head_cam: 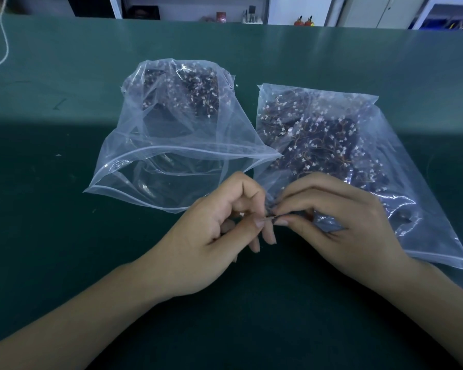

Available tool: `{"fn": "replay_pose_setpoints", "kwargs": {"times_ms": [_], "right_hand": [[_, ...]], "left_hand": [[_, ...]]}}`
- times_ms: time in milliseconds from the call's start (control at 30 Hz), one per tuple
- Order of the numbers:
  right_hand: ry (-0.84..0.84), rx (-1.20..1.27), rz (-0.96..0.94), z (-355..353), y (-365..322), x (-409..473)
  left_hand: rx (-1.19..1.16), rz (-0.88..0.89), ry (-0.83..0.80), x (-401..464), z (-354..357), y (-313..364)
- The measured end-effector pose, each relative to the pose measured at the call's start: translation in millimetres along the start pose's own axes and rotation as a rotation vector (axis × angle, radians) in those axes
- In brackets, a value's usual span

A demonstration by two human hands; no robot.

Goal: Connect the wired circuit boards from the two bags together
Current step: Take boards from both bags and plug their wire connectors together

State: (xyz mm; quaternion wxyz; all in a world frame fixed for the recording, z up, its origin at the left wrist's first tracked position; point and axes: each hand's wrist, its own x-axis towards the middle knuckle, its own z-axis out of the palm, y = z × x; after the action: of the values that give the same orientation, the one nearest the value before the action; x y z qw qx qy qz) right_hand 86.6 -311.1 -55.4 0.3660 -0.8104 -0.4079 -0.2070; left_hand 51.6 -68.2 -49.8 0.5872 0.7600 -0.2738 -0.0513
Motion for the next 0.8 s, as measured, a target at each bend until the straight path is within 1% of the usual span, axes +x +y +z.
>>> {"fn": "replay_pose_setpoints", "kwargs": {"times_ms": [100,233,300,433,633,800], "right_hand": [[0.007,-0.006,0.007,-0.6,-0.2,-0.7],[0.019,-0.003,0.046,-0.4,-1.1,-0.8],[0.028,0.007,0.045,-0.4,-1.7,-1.0],[0.044,0.005,0.015,-0.3,-3.9,-0.7],[0.055,0.005,0.016,-0.3,-5.1,-0.1],[0.055,-0.01,0.028,-0.7,-3.4,-1.4]], "left_hand": [[0.135,0.054,0.05,-1.1,2.1,-2.3],[0.518,0.238,0.317,1.8,-1.9,0.6],[0.585,0.306,0.361,3.6,-5.2,3.3],[0.667,0.383,0.371,5.4,-1.8,1.0],[0.63,0.348,0.411,5.9,-2.0,-0.7],[0.623,0.356,0.406,6.2,-1.5,-1.8]]}}
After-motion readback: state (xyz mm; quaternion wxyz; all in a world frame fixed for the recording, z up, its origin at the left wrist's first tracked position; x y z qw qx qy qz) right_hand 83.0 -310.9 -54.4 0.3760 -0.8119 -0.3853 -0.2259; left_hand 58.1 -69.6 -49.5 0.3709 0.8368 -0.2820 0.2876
